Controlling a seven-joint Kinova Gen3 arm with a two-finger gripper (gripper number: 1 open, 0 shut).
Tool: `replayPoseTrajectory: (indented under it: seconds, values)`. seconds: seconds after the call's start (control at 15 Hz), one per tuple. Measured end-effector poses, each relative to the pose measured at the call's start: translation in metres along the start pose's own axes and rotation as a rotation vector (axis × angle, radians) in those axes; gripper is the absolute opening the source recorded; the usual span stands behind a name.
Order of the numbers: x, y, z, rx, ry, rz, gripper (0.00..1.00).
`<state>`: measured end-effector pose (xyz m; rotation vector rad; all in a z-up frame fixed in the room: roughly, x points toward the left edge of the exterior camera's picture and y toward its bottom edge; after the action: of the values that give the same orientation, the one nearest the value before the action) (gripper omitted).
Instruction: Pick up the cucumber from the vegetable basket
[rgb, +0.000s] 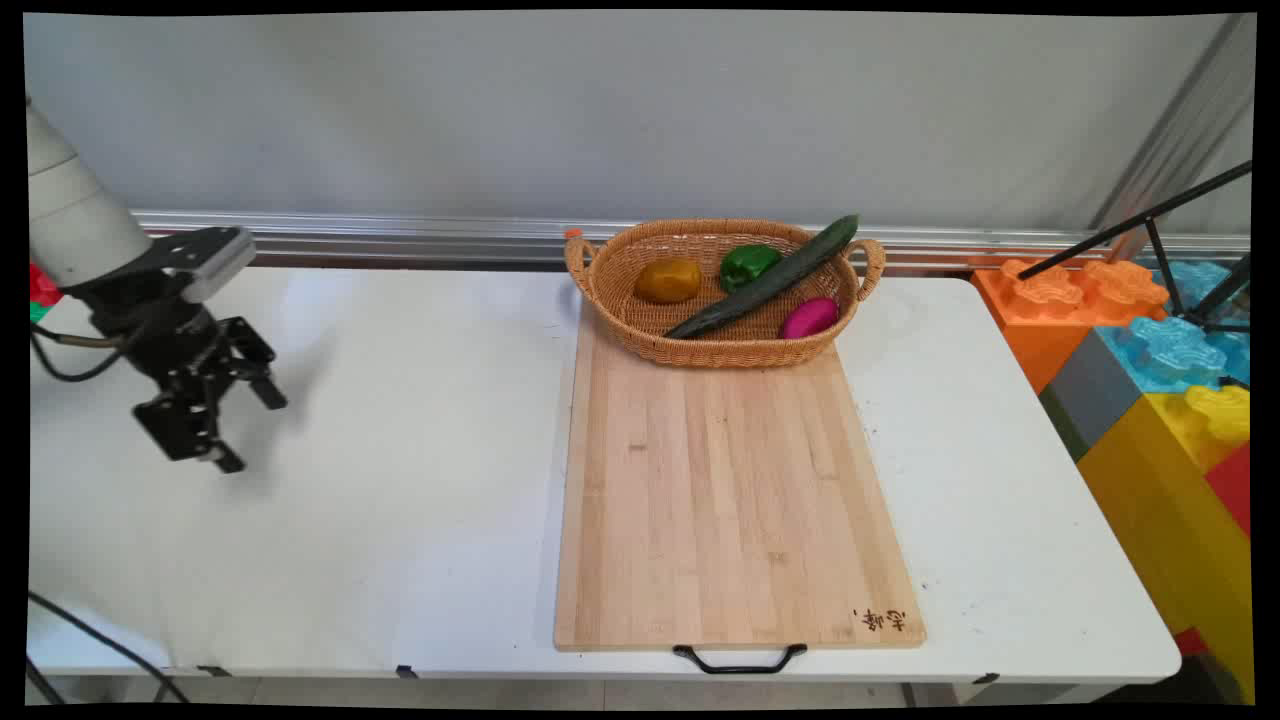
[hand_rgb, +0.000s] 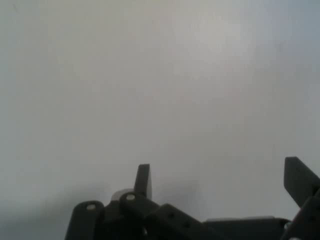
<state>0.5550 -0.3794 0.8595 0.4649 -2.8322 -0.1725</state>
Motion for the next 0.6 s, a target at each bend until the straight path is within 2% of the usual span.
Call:
replayPoseTrajectory:
  seconds: [0.2, 0.4, 0.6]
  values:
    - [0.033, -0.004, 0.005, 0.035, 0.106, -0.068, 1.00]
    - [0.065, -0.012, 0.007, 0.076, 0.164, -0.142, 1.00]
    - [0.115, -0.021, 0.003, 0.138, 0.224, -0.208, 1.00]
